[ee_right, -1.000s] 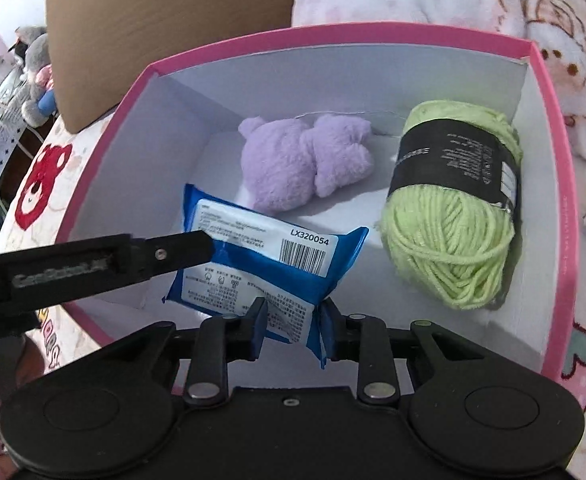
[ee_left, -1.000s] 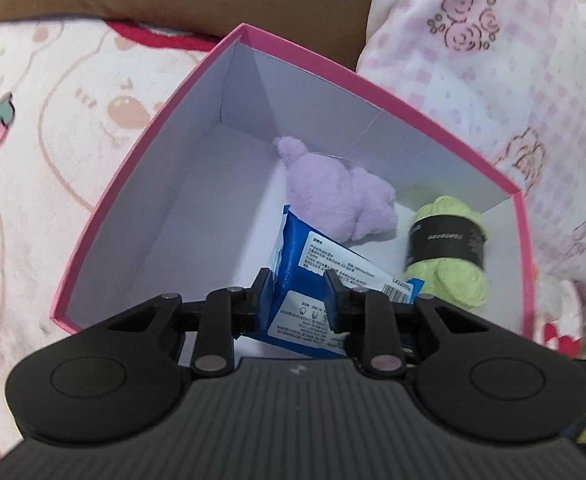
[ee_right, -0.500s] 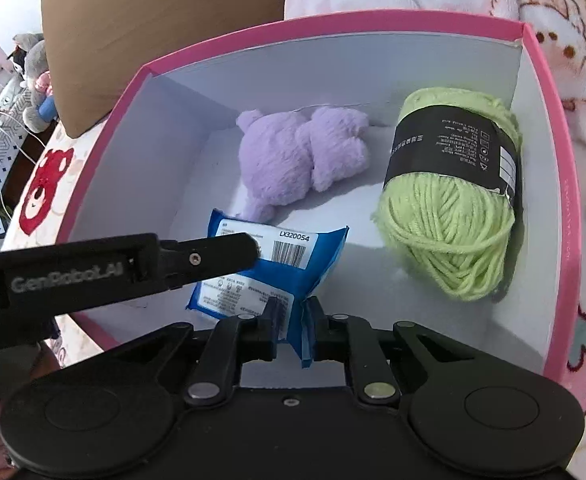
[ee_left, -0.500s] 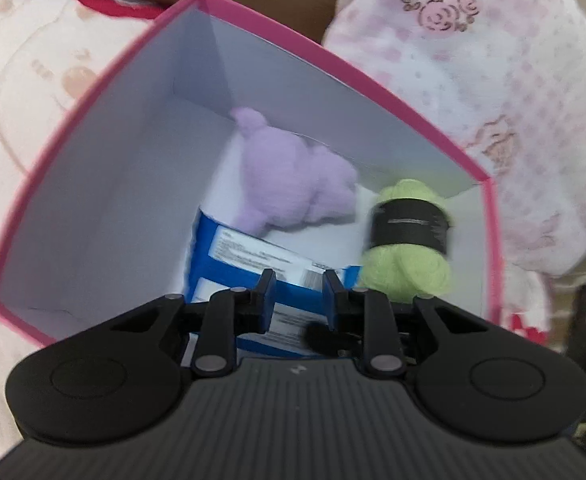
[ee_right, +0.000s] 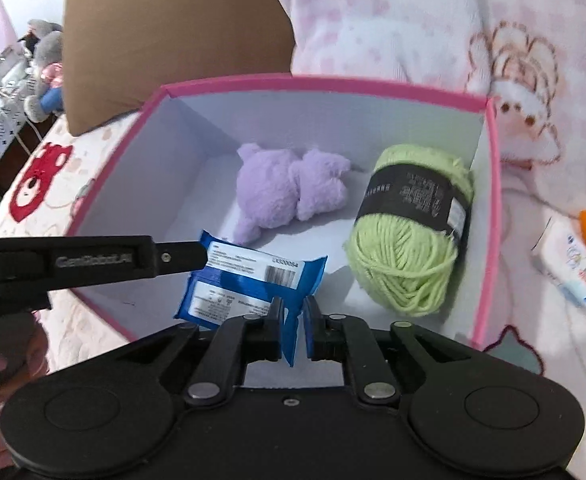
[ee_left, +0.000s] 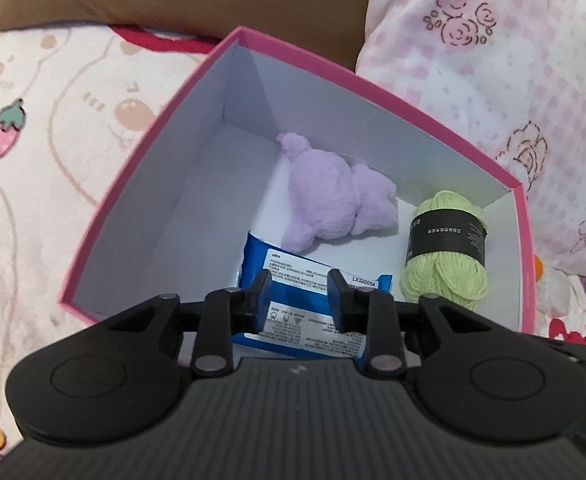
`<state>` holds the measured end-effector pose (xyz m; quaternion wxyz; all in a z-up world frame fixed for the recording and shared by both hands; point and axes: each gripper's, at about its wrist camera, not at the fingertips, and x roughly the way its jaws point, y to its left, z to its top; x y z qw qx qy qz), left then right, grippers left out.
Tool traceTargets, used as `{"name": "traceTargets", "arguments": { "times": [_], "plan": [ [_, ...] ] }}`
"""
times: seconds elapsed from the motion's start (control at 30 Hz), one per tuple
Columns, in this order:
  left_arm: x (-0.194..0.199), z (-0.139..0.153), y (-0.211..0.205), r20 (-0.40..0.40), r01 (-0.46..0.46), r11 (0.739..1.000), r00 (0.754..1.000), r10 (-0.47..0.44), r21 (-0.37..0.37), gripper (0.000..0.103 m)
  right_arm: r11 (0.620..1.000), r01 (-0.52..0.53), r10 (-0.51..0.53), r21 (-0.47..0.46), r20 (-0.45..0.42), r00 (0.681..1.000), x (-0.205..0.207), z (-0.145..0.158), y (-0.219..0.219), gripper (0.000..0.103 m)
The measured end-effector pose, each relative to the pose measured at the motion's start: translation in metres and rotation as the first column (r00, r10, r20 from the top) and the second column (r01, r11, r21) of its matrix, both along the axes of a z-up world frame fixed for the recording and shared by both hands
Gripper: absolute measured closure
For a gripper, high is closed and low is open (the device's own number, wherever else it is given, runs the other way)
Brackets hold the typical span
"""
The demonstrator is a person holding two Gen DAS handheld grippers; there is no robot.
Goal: Organize objects
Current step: 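Lower the blue packet into the pink box beside the yarn ball, then open the left gripper and raise it out of the box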
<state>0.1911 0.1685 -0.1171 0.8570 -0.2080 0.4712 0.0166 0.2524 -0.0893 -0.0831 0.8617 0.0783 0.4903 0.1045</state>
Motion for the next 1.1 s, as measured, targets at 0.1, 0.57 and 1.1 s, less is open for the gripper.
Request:
{"name": "traceTargets", "arguments": {
  "times": [0.1,0.57,1.1],
  "plan": [
    [-0.007,0.011,-0.003,0.017,0.012,1.000,1.000,-0.012,0.003,0.067,1.000,-0.009,0.009,0.001,0.037,0.999,-0.012,0.014,-0.004,0.087],
    [-0.056,0.084,-0.022,0.058,0.040,0.997,0.997,-0.044,0.060,0.045,0.999,-0.039,0.036,0.026,0.108,0.994,-0.058,0.061,-0.016,0.064],
    [-0.103,0.139,-0.053,0.022,0.159,0.982,0.987,-0.162,0.102,0.016,0.995,-0.078,0.086,-0.067,0.129,0.988,-0.112,0.100,-0.012,0.029]
  ]
}}
